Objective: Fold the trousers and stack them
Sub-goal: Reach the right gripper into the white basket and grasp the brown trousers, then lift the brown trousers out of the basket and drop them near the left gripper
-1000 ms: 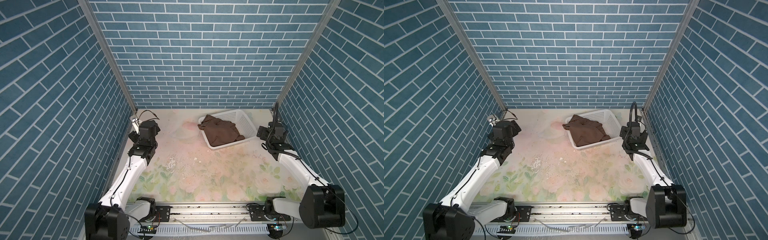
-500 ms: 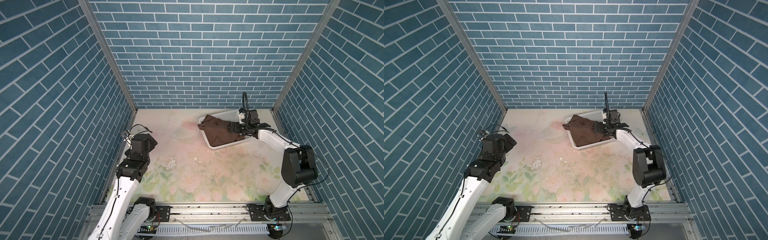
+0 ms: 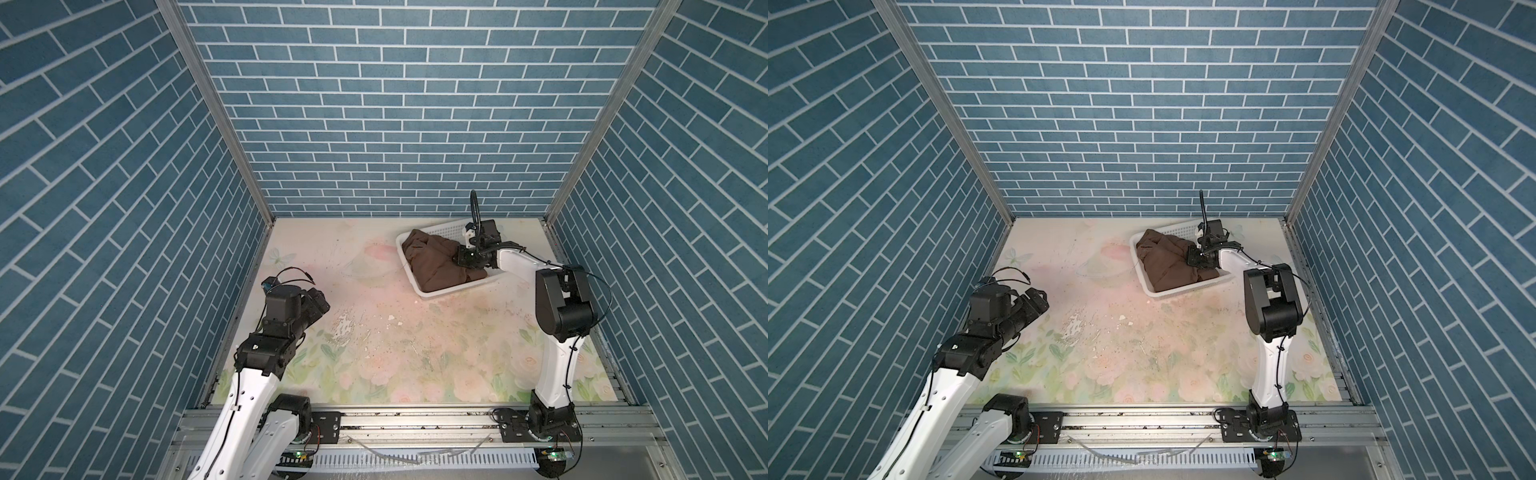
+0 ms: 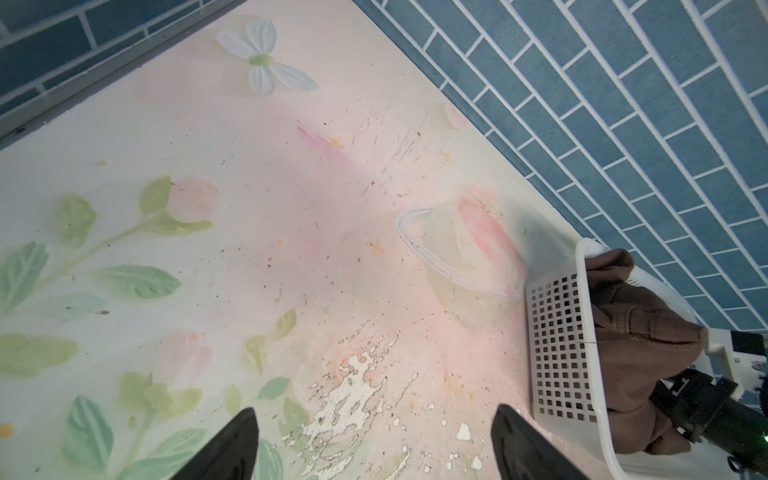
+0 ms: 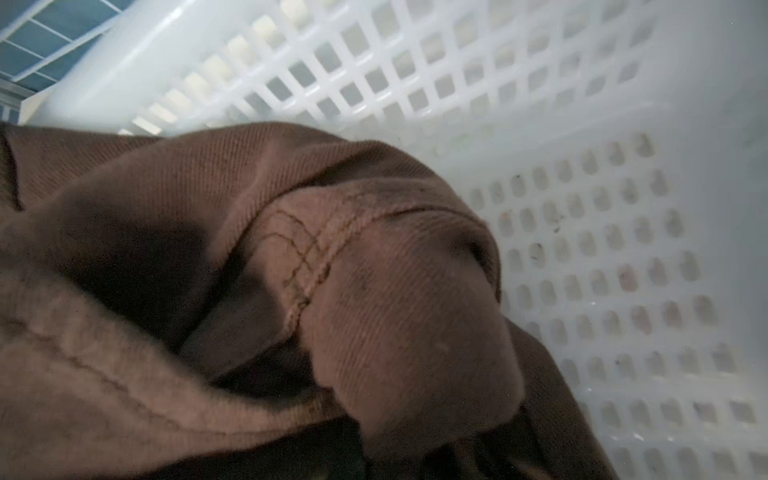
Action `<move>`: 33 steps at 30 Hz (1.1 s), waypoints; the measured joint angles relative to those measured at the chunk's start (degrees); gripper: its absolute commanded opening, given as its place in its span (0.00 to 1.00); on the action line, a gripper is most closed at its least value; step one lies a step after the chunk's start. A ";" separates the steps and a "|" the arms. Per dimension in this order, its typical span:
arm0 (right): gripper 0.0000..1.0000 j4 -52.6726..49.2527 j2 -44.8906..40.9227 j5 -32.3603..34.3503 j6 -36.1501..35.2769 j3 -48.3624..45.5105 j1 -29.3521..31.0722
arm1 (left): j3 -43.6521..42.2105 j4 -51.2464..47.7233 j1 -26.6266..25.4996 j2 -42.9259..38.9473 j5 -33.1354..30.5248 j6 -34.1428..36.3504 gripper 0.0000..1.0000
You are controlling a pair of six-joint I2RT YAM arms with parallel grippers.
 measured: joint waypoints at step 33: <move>0.85 -12.24 -16.98 18.88 -17.66 19.23 30.82 | 10.88 -7.69 -0.44 3.93 -9.97 -0.31 0.97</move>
